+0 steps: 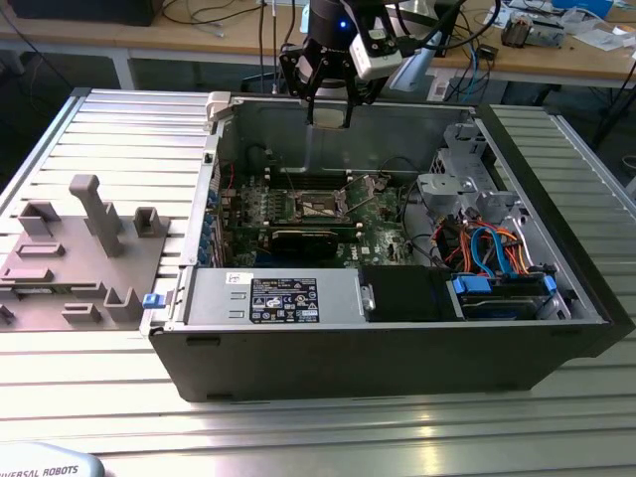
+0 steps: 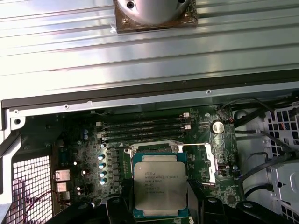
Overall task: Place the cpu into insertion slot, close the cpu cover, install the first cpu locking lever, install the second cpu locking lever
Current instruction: 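Place the cpu into insertion slot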
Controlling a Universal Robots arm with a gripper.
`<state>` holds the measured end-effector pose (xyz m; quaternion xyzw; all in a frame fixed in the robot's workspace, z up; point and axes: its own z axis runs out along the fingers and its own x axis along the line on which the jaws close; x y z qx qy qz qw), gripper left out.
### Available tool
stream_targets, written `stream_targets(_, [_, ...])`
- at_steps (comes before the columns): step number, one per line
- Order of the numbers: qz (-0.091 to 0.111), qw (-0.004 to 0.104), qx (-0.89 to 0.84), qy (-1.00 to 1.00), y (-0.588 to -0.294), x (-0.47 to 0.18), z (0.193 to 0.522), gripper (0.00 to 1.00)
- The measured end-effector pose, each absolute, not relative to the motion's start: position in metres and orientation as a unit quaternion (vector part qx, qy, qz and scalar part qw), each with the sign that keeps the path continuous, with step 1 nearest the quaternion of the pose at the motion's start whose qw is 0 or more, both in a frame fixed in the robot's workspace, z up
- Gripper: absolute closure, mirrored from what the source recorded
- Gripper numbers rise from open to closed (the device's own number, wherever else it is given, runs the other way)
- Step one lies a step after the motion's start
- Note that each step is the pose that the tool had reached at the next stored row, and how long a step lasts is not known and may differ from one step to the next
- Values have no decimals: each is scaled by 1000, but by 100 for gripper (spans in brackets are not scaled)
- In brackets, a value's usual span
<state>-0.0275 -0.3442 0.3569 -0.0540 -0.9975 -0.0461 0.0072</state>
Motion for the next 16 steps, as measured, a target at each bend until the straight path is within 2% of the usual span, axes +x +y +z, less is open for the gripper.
stream_targets(16, [-46, 7, -61, -997, -344, -28, 357, 46])
